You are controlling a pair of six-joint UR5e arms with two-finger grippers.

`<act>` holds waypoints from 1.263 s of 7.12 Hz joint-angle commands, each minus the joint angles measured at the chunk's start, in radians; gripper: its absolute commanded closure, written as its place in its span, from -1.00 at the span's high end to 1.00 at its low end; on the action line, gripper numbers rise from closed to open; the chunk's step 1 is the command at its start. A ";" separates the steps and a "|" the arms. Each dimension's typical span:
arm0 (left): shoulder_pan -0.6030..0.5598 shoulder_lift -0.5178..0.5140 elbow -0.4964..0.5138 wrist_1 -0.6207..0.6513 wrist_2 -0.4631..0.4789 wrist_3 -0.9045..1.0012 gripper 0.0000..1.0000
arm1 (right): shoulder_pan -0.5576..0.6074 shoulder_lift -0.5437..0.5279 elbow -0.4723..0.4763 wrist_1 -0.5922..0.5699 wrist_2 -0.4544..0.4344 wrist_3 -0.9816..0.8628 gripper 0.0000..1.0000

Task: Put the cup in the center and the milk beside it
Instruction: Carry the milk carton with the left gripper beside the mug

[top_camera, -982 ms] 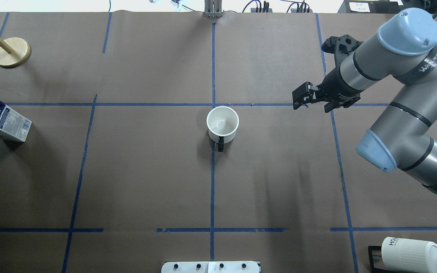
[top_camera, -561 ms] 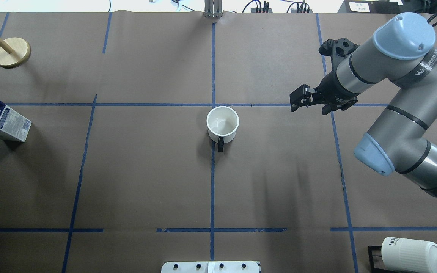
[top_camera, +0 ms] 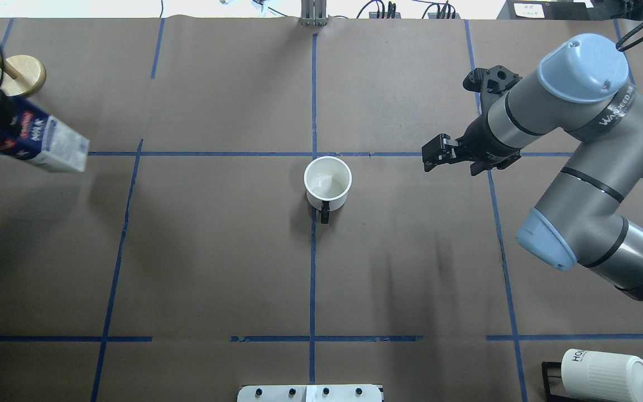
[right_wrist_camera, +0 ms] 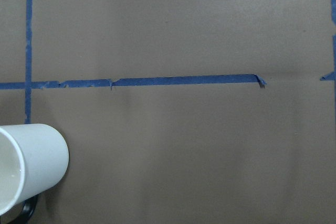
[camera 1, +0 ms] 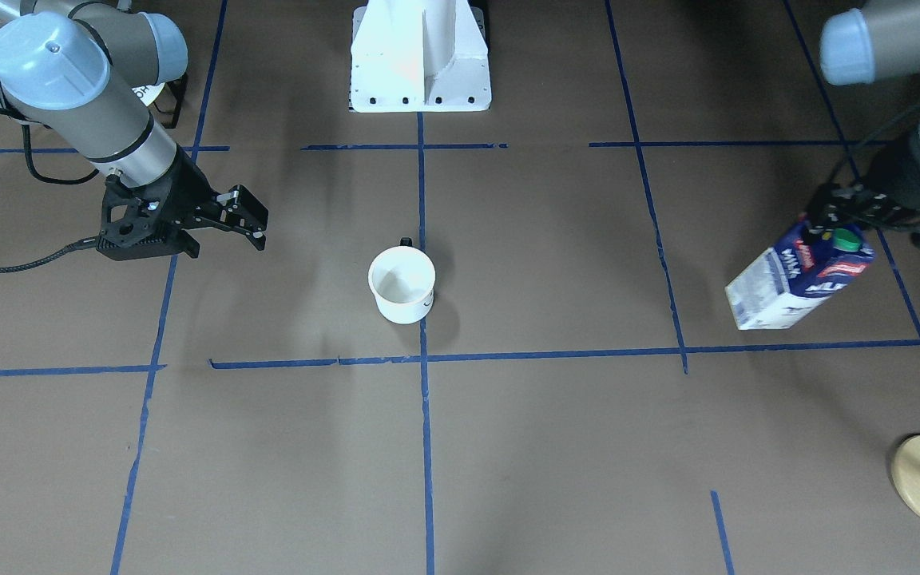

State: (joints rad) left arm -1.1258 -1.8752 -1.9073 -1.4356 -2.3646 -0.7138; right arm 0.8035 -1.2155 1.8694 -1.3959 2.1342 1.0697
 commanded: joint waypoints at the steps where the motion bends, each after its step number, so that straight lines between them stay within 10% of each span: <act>1: 0.231 -0.225 -0.043 0.165 0.021 -0.287 -1.00 | 0.000 -0.012 0.011 0.000 -0.002 -0.001 1.00; 4: 0.399 -0.521 0.200 0.172 0.186 -0.414 -0.99 | -0.001 -0.021 0.008 0.000 -0.025 -0.001 1.00; 9: 0.422 -0.613 0.367 0.065 0.212 -0.424 -0.96 | -0.021 -0.021 0.008 0.000 -0.049 0.001 1.00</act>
State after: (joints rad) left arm -0.7059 -2.4688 -1.5814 -1.3320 -2.1580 -1.1283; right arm 0.7891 -1.2363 1.8783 -1.3959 2.0921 1.0707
